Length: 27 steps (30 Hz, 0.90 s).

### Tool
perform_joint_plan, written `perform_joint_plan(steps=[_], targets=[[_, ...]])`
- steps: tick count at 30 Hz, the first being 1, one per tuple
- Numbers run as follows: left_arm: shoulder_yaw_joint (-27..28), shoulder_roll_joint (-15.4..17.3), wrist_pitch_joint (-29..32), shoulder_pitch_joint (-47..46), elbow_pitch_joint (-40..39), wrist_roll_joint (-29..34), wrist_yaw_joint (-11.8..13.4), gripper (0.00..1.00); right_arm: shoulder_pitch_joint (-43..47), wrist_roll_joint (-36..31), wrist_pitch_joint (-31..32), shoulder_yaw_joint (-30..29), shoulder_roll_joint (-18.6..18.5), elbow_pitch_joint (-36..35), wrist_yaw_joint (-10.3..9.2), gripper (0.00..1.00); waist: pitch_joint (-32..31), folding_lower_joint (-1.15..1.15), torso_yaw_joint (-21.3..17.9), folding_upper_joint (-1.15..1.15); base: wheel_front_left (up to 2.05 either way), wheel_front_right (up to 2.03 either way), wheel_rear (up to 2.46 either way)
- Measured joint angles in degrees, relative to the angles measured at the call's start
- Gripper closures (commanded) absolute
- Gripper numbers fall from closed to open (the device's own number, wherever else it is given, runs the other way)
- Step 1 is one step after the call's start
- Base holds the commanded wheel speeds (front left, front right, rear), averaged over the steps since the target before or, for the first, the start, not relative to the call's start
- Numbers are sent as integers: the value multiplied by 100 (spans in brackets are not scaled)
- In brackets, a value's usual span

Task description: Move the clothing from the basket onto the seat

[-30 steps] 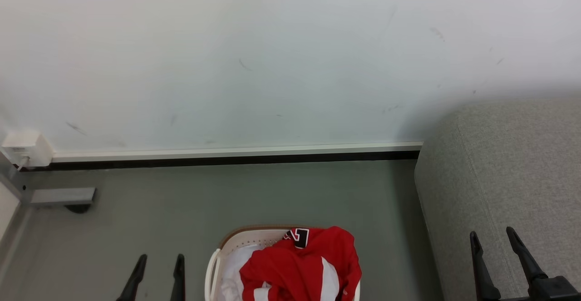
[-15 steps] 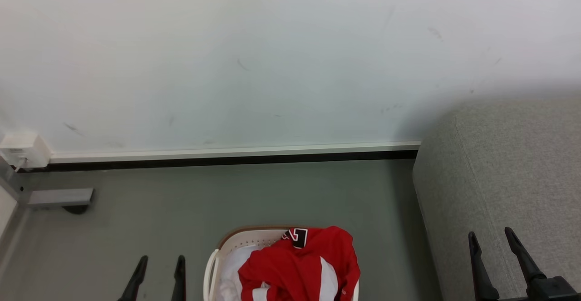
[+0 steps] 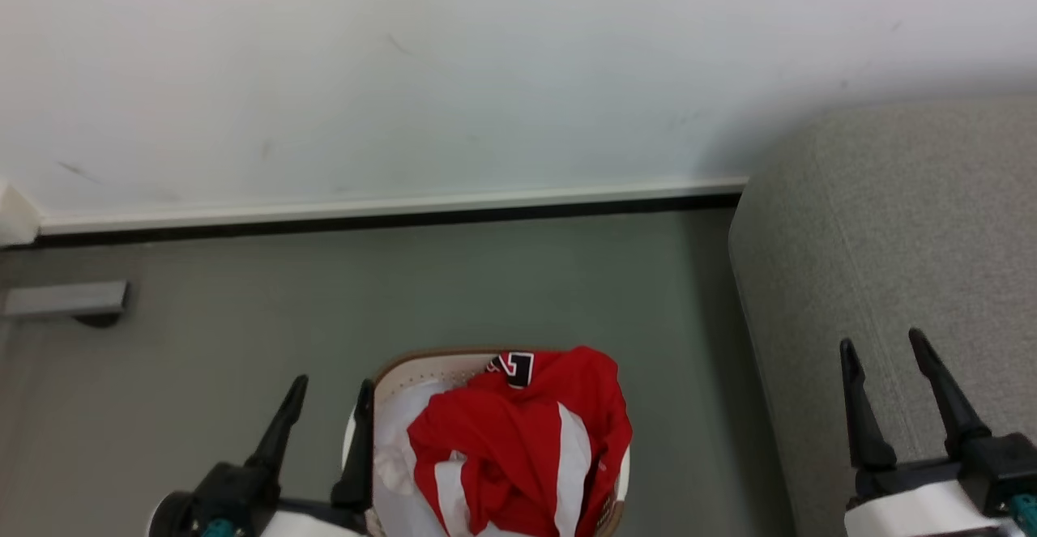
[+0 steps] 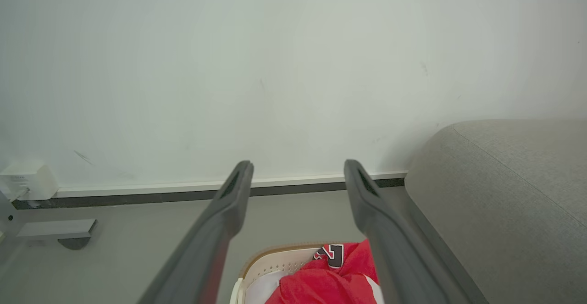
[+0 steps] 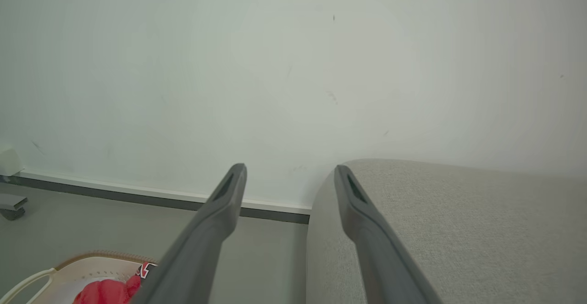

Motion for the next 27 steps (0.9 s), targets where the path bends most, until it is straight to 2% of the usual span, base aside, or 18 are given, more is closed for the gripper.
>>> perform_joint_plan(steps=[5, 13, 18, 27], targets=[[-336, 2, 0, -829, 561, 102, -134, 0, -520, 43, -1, 20, -76, -281, 0, 0, 649, 1, -69, 0, 0, 0, 0], [-1039, 48, 196, -2406, 2157, 367, -277, 0, -1247, 107, -1, 46, -213, -645, 0, 0, 1792, 2, -224, 0, 0, 0, 0], [-1305, 73, 672, -3513, 3184, 461, -286, 0, -1701, 113, -1, 92, -309, -905, 0, 0, 2578, 2, -363, 0, 0, 0, 0], [-1443, 30, 1201, -4617, 4388, 493, -112, 0, -2030, 111, -1, 222, -402, -1221, 0, 0, 3487, 2, -504, 0, 0, 0, 0]])
